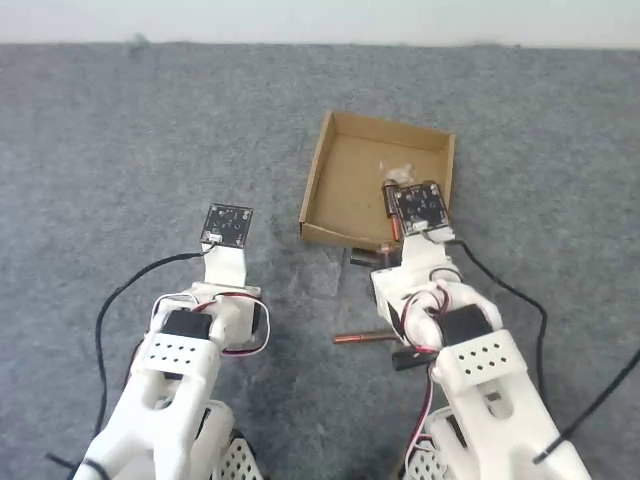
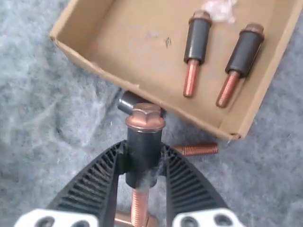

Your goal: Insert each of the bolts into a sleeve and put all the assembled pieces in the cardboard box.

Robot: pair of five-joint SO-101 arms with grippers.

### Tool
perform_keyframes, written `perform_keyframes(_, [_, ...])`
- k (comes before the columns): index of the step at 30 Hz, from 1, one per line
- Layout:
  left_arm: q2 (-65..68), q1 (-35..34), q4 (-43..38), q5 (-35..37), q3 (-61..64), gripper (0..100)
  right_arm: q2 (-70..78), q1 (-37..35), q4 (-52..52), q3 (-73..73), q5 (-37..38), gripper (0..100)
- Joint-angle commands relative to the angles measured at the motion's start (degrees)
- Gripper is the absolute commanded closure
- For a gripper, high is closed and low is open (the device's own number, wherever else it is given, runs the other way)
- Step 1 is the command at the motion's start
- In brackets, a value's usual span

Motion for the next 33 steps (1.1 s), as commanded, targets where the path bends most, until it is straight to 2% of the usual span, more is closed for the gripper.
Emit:
perform_keyframes(1, [-1.23,-0.35,-1.32,-2.99,-0.48,99,-2.24,0.75,3.65,-8.35,1.32,99.2])
perform_keyframes(5, [-1.23,-0.35,-0.97,-7.47,-0.31,99,-2.24,0.75,10.15,-14.51,1.41,99.2])
perform_keyframes(12, [-1.23,-0.35,-0.97,-7.74,-0.31,99,0.66,0.75,15.34,-21.80,1.49,99.2])
perform_keyframes(22, [-1.23,-0.35,-0.97,-7.91,-0.31,99,23.43,1.10,12.26,-33.58,1.49,99.2])
perform_keyframes(28, [-1.23,-0.35,-0.97,-7.91,-0.22,99,37.32,6.29,12.09,-47.47,1.49,99.2])
perform_keyframes(33, [-1.23,-0.35,-0.97,-7.91,-0.22,99,49.89,9.63,18.15,-61.63,1.49,99.2])
